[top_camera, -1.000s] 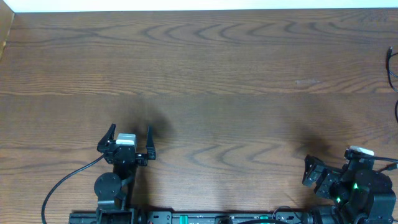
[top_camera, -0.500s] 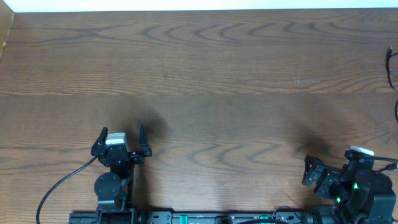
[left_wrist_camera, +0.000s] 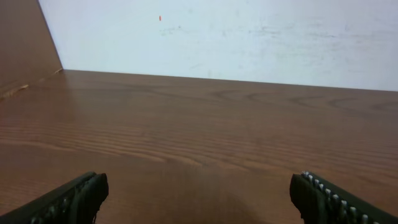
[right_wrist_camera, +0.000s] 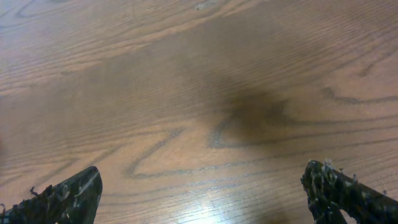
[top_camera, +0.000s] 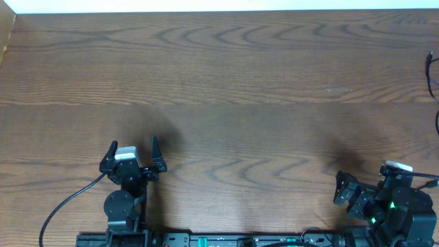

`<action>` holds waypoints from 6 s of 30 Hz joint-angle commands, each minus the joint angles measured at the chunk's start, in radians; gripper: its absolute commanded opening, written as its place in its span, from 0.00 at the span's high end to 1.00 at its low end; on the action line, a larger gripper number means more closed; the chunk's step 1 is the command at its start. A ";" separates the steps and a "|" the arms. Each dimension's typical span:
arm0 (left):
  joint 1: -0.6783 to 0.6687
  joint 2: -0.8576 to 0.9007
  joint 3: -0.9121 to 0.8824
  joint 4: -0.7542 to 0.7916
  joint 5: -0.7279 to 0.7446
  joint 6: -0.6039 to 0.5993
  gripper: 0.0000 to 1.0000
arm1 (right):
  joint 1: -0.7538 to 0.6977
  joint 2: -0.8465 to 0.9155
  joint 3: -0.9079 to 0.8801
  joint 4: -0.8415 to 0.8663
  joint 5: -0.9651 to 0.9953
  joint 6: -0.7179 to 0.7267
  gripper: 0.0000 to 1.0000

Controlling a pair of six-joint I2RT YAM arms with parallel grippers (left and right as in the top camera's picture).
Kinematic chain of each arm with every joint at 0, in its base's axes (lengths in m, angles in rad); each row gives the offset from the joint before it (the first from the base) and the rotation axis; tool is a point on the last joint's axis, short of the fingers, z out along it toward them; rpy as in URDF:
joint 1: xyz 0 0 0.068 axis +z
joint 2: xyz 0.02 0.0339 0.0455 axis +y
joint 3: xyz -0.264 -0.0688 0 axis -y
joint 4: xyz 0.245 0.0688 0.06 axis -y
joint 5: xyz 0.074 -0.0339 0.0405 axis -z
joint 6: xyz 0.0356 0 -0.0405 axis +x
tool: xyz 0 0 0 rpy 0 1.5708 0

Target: Untangle cables

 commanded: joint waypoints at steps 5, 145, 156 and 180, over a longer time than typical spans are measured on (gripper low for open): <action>0.003 -0.009 -0.027 -0.026 -0.006 0.001 0.02 | 0.008 0.000 -0.004 -0.001 0.008 0.010 0.01; 0.000 -0.006 -0.027 -0.026 -0.006 0.010 0.02 | -0.046 -0.302 -0.726 1.083 0.045 -0.309 0.01; 0.000 -0.006 -0.027 -0.026 -0.006 0.010 0.02 | -0.046 -0.302 -0.726 1.083 0.045 -0.309 0.01; 0.000 -0.006 -0.027 -0.026 -0.006 0.010 0.02 | -0.046 -0.302 -0.726 1.083 0.045 -0.310 0.01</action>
